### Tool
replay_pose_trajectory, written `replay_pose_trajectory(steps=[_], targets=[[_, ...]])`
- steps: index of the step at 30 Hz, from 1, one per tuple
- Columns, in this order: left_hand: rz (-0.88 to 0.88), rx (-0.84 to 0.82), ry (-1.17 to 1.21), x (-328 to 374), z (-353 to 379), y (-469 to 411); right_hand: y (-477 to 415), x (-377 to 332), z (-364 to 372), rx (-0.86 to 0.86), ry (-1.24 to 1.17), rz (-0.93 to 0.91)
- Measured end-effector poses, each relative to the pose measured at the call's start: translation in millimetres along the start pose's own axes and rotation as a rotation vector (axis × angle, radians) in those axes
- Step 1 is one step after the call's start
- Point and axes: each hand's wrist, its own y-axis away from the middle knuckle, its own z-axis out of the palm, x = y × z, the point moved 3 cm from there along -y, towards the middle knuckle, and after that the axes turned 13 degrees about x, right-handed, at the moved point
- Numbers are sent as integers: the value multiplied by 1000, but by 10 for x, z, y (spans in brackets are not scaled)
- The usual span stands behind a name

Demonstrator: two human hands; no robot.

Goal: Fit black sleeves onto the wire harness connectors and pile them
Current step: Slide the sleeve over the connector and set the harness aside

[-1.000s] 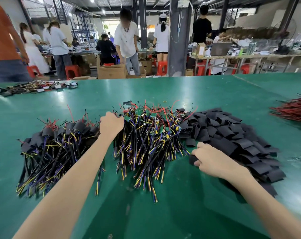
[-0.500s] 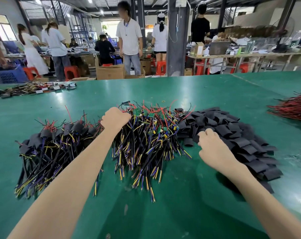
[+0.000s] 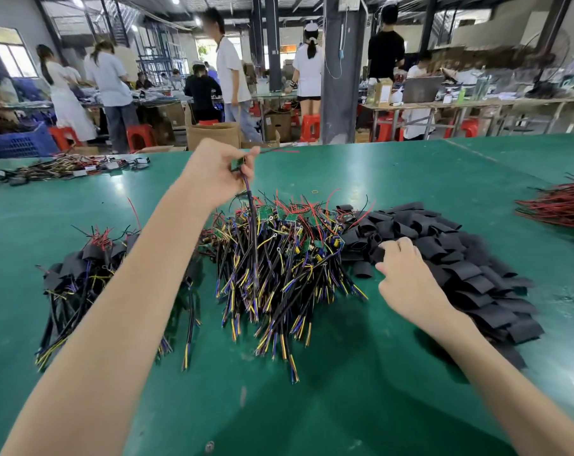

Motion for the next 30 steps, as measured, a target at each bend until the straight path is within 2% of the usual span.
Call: replay_pose_trajectory(steps=[2,6,8,10,13,18,30], targets=[[181,25,-193,131,21,113,0,-21,-4,28,-50,4],[842,39,-689,283,59,466,5,-108,-28,54,-230,87],[1113,5,-840,188,20,663,16,-150,-30,67,-372,131],[1232,-18,-933,-40,-73,780,37,-192,-17,81,-396,94],[1076,-23,-925,-452,-329,755,60,-236,-21,124,-483,91],[894,6,-736,-861,-693,702,70,-307,-28,159,-561,22],[842,-128,-647,-980,-834,740,116,-364,-20,168,-677,-19]])
